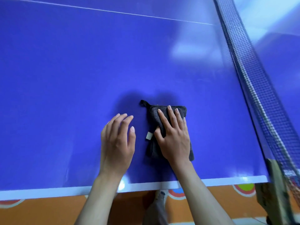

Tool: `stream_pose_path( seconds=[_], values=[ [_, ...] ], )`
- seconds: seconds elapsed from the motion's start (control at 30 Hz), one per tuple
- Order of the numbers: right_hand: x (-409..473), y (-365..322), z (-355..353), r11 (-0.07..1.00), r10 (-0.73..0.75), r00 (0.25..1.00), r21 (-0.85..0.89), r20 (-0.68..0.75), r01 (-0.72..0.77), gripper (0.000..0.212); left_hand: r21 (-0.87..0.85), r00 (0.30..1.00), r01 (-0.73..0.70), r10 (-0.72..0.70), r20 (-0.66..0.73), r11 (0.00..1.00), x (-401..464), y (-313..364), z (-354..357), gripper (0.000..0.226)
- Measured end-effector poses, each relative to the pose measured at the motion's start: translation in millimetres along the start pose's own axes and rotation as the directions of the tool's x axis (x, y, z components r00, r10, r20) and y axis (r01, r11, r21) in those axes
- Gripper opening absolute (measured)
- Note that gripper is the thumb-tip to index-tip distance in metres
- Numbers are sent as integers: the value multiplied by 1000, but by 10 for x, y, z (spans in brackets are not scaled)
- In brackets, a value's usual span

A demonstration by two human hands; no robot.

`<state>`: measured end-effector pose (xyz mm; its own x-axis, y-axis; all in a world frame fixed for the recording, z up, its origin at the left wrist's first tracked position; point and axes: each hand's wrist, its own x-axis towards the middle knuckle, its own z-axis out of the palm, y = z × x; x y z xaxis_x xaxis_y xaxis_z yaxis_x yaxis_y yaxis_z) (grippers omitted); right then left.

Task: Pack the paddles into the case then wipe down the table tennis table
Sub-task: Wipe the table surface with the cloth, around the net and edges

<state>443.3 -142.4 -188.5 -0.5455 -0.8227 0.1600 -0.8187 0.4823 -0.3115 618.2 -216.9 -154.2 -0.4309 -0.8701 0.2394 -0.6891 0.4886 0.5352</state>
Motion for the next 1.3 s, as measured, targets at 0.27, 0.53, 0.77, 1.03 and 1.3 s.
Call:
stream_pose_path(
  seconds=[0.27, 0.53, 0.77, 1.03, 1.3],
  values=[
    [105, 1573, -489, 997, 72, 997, -18, -17, -73, 62, -39, 996, -5, 8, 89, 999, 116, 1189, 855, 37],
    [64, 2679, -874, 992, 124, 992, -17, -27, -125, 63, -22, 979, -80, 83, 185, 997, 168, 1881, 1338, 38],
    [117, 2667, -894, 986, 166, 986, -3, -19, -167, 64, -12, 982, -66, 67, 179, 998, 246, 2029, 1402, 36],
    [774, 2582, -748, 988, 136, 989, -70, -49, -139, 63, 8, 988, -35, 34, 150, 999, 312, 1794, 1226, 36],
    [951, 1755, -379, 989, 92, 991, -104, -97, -102, 62, 29, 993, 39, -43, 114, 999, 449, 1054, 783, 31]
  ],
)
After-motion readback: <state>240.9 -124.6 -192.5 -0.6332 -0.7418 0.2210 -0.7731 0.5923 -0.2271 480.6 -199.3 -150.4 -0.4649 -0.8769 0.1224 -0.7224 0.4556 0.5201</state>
